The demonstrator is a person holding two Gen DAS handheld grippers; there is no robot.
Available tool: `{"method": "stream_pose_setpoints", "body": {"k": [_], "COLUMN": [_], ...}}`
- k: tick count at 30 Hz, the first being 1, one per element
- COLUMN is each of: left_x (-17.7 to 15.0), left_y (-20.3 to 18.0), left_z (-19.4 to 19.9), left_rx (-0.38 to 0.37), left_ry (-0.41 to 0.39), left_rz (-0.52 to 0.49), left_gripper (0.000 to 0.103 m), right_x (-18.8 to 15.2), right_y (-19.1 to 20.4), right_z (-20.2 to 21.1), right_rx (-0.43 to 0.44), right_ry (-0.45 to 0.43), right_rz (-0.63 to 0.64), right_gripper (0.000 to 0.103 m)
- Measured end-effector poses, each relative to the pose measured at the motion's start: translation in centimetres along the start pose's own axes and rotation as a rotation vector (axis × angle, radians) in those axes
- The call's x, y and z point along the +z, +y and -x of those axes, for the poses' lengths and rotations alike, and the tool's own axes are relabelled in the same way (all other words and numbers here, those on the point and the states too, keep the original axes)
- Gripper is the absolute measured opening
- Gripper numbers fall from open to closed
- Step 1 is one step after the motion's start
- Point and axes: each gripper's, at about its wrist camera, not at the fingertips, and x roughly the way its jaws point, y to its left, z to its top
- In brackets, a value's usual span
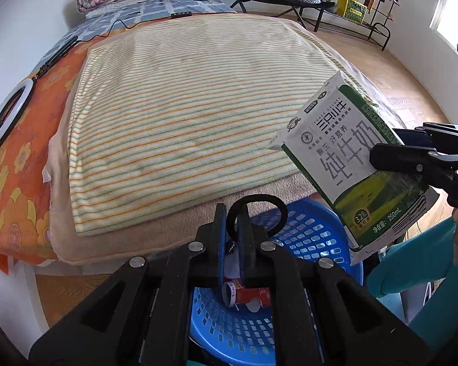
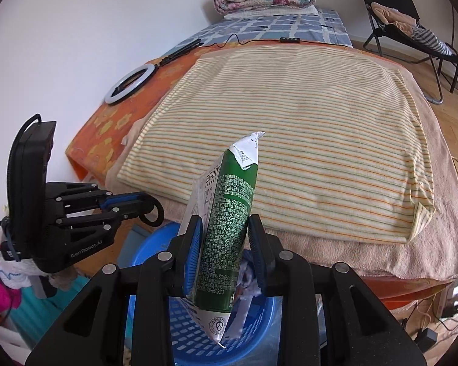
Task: Collect trash
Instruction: 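Carry the hair tie and milk carton over the blue basket with both tools, then open both tools to drop the hair tie and carton into the basket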
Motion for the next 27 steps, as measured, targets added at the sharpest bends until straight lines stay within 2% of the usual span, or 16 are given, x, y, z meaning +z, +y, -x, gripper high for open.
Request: {"method": "stream_pose_setpoints", "body": {"k": [16, 27], "left_x": [-5.7, -7.4], "left_y": [-1.8, -2.4], "left_z": [-2.0, -3.9], "left_rx": [-0.020, -0.007], "left_ry": [0.097, 0.153], "left_rz": [-0.015, -0.026], "left_gripper": [0.005, 0.005], "right_x": [-6.6, -8.1], "right_y": [1.8, 2.1], "right_z": [-1.7, -3.5], "right_rx": [0.013, 0.001], "right_ry": [0.115, 0.166], "right_rz": [0.037, 0.038], "right_gripper": [0.029, 0.029]}}
